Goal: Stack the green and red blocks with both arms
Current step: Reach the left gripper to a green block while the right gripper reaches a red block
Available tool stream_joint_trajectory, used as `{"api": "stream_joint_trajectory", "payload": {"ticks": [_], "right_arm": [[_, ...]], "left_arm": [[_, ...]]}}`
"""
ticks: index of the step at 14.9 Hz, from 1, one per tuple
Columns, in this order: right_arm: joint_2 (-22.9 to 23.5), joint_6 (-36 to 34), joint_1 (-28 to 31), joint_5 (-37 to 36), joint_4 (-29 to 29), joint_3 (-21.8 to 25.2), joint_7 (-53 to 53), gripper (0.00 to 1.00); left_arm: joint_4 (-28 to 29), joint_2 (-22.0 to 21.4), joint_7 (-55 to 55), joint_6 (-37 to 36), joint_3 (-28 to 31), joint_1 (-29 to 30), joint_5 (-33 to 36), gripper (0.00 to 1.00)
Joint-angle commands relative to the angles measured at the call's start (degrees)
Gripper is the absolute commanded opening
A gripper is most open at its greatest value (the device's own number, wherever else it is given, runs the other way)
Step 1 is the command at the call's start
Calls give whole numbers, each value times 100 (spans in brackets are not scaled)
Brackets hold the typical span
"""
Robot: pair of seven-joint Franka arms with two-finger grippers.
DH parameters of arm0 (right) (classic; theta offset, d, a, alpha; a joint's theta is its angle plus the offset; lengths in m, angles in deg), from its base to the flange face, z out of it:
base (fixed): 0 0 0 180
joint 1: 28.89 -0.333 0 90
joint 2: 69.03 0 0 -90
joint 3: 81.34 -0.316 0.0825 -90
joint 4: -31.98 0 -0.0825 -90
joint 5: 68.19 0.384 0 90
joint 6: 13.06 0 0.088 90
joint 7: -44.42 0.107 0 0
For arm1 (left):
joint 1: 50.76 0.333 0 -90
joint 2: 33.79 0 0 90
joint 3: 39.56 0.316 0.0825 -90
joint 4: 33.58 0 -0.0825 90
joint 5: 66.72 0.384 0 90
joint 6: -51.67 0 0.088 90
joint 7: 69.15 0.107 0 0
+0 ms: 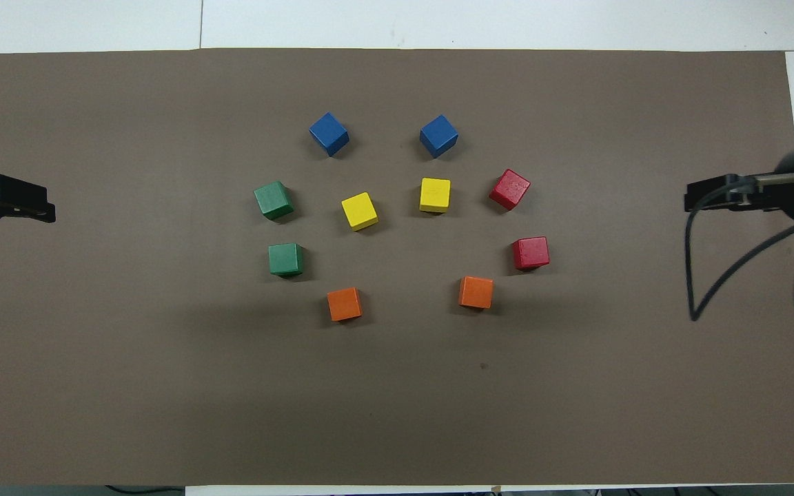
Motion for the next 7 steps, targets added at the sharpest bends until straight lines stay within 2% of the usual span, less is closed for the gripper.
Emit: {"api": "stream_joint_trajectory", "payload": {"ticks": [1,4,7], "right_arm": [[-278,1288,-596,93,-1104,-31,730,100],[283,1711,-721,93,-1114,-31,811,100],[688,2029,-817,93,-1123,-40,1091,100]], "left_arm": [[493,-255,148,291,-38,-8,-95,100],[1661,-703,52,1326,-46,-526,-139,100],[2121,-670,-211,1847,-46,-1079,-280,100]]}}
